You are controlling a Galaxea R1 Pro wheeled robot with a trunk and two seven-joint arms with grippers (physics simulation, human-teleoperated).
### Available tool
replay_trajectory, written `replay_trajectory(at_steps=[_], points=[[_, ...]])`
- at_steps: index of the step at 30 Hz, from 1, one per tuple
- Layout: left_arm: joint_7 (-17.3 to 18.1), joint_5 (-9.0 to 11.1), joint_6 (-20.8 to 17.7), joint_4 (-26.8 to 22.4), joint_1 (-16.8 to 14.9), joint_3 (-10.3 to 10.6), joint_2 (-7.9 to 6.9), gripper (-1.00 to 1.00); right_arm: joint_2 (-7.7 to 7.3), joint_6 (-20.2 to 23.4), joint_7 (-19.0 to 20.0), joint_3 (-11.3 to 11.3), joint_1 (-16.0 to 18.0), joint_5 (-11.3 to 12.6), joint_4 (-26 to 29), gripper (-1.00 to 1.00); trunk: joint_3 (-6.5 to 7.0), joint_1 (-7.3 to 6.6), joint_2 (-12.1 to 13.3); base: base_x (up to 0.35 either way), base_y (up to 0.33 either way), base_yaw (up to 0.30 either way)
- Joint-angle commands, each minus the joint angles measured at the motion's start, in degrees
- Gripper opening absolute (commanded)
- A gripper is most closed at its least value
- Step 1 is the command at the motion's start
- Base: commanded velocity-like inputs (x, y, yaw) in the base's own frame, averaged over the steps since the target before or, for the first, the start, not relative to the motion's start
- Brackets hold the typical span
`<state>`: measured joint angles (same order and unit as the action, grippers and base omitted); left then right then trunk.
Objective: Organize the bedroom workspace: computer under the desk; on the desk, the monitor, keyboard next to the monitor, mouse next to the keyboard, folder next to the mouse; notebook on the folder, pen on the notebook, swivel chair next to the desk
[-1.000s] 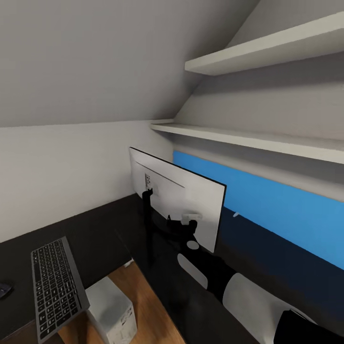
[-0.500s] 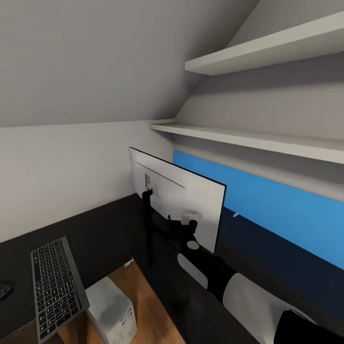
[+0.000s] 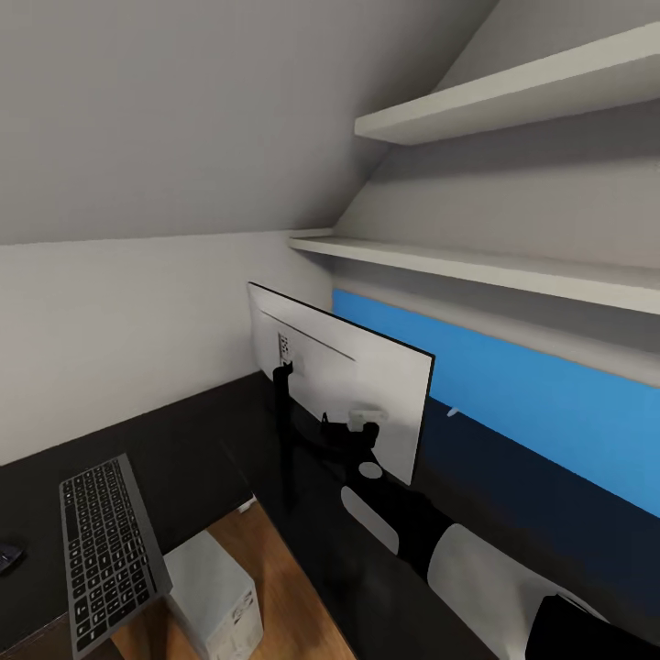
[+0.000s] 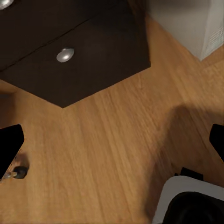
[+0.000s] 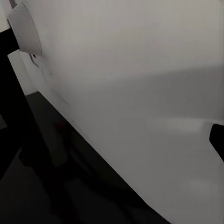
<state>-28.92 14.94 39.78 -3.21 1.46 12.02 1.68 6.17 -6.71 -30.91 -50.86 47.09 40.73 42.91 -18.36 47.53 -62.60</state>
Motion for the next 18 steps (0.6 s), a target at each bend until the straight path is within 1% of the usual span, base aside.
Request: replay_trajectory(at_steps=[1, 2, 3, 4, 6, 11, 18], points=[[0.0, 0.3, 0.8, 0.3, 0.0, 0.6, -0.10, 1.00, -0.02, -0.5, -0.3, -0.4, 0.1, 0.6, 0.0, 1.00, -0.06, 0.01, 0.0, 0.000, 0.000, 0.000], [0.4, 0.3, 1.6, 0.6, 0.0, 0.6, -0.19, 1.00, -0.02, -0.5, -0.3, -0.3, 0.1, 0.6, 0.0, 1.00, -0.06, 0.01, 0.0, 0.000, 0.000, 0.000], [1.1, 0.4, 3.3, 1.1, 0.0, 0.6, -0.31, 1.00, -0.02, -0.5, -0.3, -0.4, 0.1, 0.6, 0.0, 1.00, -0.06, 0.01, 0.0, 0.000, 0.000, 0.000], [2.5, 0.3, 6.4, 1.6, 0.0, 0.6, -0.44, 1.00, -0.02, -0.5, -0.3, -0.3, 0.1, 0.6, 0.0, 1.00, -0.06, 0.01, 0.0, 0.000, 0.000, 0.000], [3.2, 0.3, 7.8, 1.8, 0.0, 0.6, -0.49, 1.00, 0.01, -0.5, -0.3, -0.3, 0.1, 0.7, 0.0, 1.00, -0.06, 0.01, 0.0, 0.000, 0.000, 0.000], [3.7, 0.3, 8.9, 1.9, -0.1, 0.6, -0.46, 1.00, 0.04, -0.5, -0.3, -0.3, 0.1, 0.7, 0.0, 1.00, -0.06, 0.01, 0.0, 0.000, 0.000, 0.000], [3.8, 0.3, 9.3, 2.0, -0.1, 0.6, -0.45, 1.00, 0.05, -0.5, -0.3, -0.4, 0.1, 0.7, 0.0, 1.00, -0.06, 0.01, 0.0, 0.248, 0.000, 0.000]])
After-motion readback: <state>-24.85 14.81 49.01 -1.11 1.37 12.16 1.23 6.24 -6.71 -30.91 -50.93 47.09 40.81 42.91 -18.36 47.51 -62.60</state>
